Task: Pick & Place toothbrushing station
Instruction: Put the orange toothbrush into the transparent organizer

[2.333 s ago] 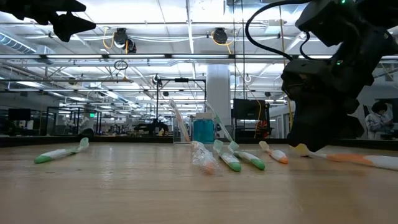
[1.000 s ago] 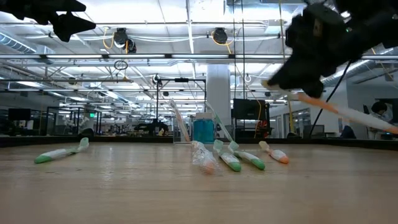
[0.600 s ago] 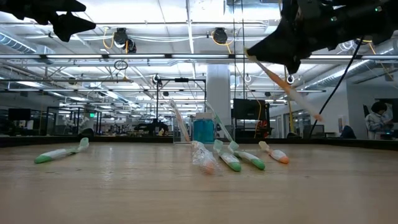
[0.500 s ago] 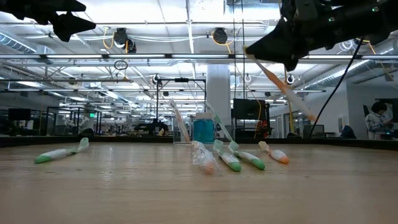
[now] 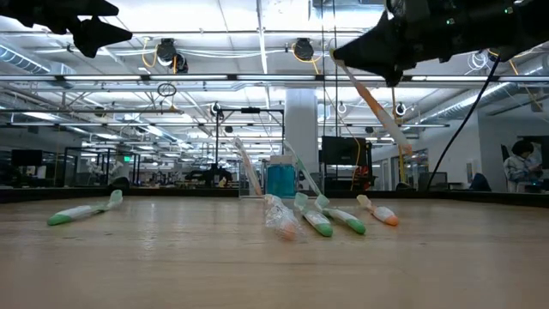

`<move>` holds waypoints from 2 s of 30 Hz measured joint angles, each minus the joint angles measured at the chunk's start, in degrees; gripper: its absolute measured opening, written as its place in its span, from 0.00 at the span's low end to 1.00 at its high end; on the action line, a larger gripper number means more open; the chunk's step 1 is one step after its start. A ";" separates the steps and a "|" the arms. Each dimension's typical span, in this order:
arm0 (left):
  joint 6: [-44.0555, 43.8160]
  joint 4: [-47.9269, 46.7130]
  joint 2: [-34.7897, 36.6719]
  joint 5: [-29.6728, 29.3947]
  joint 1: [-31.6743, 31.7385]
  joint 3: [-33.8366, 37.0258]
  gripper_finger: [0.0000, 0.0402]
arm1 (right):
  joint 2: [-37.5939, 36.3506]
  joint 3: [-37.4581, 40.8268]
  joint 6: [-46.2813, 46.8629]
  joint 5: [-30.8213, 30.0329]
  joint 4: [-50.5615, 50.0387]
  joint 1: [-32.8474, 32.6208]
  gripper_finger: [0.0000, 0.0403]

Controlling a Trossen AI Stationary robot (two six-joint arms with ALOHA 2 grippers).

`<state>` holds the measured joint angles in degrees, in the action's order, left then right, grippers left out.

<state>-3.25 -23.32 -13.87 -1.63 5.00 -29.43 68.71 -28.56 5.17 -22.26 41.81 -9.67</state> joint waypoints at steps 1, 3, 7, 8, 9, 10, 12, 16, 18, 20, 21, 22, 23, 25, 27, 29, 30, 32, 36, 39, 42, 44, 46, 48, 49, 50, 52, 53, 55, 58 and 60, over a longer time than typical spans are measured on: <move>0.00 0.82 0.00 0.00 0.02 0.04 0.71 | 0.00 0.00 -0.50 0.09 1.09 -0.03 0.12; 0.65 5.97 -0.36 0.02 0.02 0.09 0.71 | 0.00 -0.04 -1.58 0.15 2.92 -0.04 0.12; 2.11 14.42 -2.60 0.55 0.00 0.05 0.71 | 0.00 -0.07 -3.33 0.09 5.17 0.67 0.12; 2.07 16.77 -3.27 1.03 0.00 0.04 0.71 | 0.00 -0.08 -3.58 0.07 5.76 1.00 0.12; 1.89 18.59 -3.93 1.49 0.00 0.00 0.71 | 0.00 -0.09 -3.98 0.08 6.24 1.35 0.12; 1.67 19.36 -4.49 1.91 0.00 -0.03 0.71 | 0.00 -0.09 -4.31 0.08 6.65 1.56 0.12; 1.65 19.16 -5.99 2.63 0.00 -0.03 0.71 | 0.00 -0.09 -4.69 0.09 7.53 2.20 0.12; -0.47 25.39 -13.09 0.59 0.00 2.59 0.71 | 0.07 -0.09 -4.56 4.39 8.92 3.81 0.12; -1.88 36.76 -19.60 -0.29 0.01 5.69 0.71 | 1.09 -0.09 -4.40 7.44 11.99 4.71 0.12; -2.46 49.37 -27.69 0.14 0.00 8.07 0.71 | 2.30 -0.09 -4.49 9.43 14.86 5.19 0.12; -2.47 55.24 -32.06 0.84 0.00 8.48 0.71 | 2.96 -0.09 -4.56 10.38 16.15 5.37 0.12; -2.47 60.30 -36.20 1.88 0.00 8.61 0.71 | 3.69 -0.09 -4.60 10.91 17.71 5.52 0.12; -2.56 65.78 -40.17 2.80 0.00 8.61 0.71 | 4.44 -0.09 -4.60 11.78 19.09 5.62 0.12; -2.82 74.22 -47.56 3.82 -0.21 7.82 0.71 | 5.62 -0.09 -4.53 12.07 20.71 5.68 0.12; -2.84 79.33 -54.92 4.06 -0.38 5.99 0.71 | 6.66 -0.09 -4.73 12.07 22.80 5.68 0.12; -3.34 82.31 -61.47 4.12 -0.64 3.57 0.71 | 7.15 -0.09 -5.31 12.09 24.01 5.68 0.12; -3.51 83.53 -64.36 4.15 -0.66 1.98 0.71 | 7.19 -0.09 -5.57 12.08 24.18 5.54 0.12; -4.11 84.36 -69.16 4.11 -0.90 -1.56 0.71 | 7.19 -0.09 -6.00 12.07 24.43 5.13 0.12; -4.58 84.07 -77.21 5.08 -1.44 -8.55 0.71 | 7.19 -0.09 -7.24 12.09 25.82 3.96 0.12; -4.64 83.90 -81.96 8.96 -2.06 -13.60 0.71 | 7.19 -0.09 -8.04 12.11 26.11 3.46 0.12; -4.81 83.65 -86.03 10.67 -2.97 -18.17 0.71 | 7.19 -0.09 -8.04 12.09 26.13 3.21 0.12; -4.84 83.33 -88.32 10.85 -3.52 -20.52 0.71 | 7.19 -0.09 -8.04 12.09 26.09 3.21 0.12; -4.77 83.35 -89.92 10.83 -4.04 -22.42 0.71 | 7.19 -0.09 -8.03 12.09 26.08 3.19 0.12; -4.31 83.44 -91.03 10.78 -4.37 -23.78 0.71 | 7.19 -0.09 -7.95 12.09 26.08 3.19 0.12; -4.16 83.46 -91.41 10.74 -4.39 -24.40 0.71 | 7.19 -0.09 -7.95 12.11 26.08 3.19 0.12; -4.13 83.39 -91.65 10.69 -4.41 -24.74 0.71 | 7.19 -0.09 -7.93 12.10 26.08 3.19 0.12; -4.07 83.14 -91.84 10.67 -4.29 -25.23 0.71 | 7.19 -0.09 -7.84 12.10 26.08 3.19 0.12; -3.97 83.09 -91.83 10.62 -4.11 -25.31 0.71 | 7.19 -0.09 -7.84 12.11 26.06 3.19 0.12; -3.98 83.17 -91.82 10.60 -3.68 -25.31 0.71 | 7.19 -0.09 -7.84 12.11 26.08 3.19 0.12; -3.98 83.12 -91.82 10.54 -3.11 -25.31 0.70 | 7.19 -0.09 -7.83 12.11 26.06 3.19 0.12; -4.40 83.06 -91.82 10.54 -2.71 -25.31 0.68 | 7.19 -0.09 -7.84 12.11 26.08 3.19 0.12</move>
<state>-7.65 59.74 -105.69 8.91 2.29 -54.74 75.90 -28.64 -2.67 -10.15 67.90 -6.48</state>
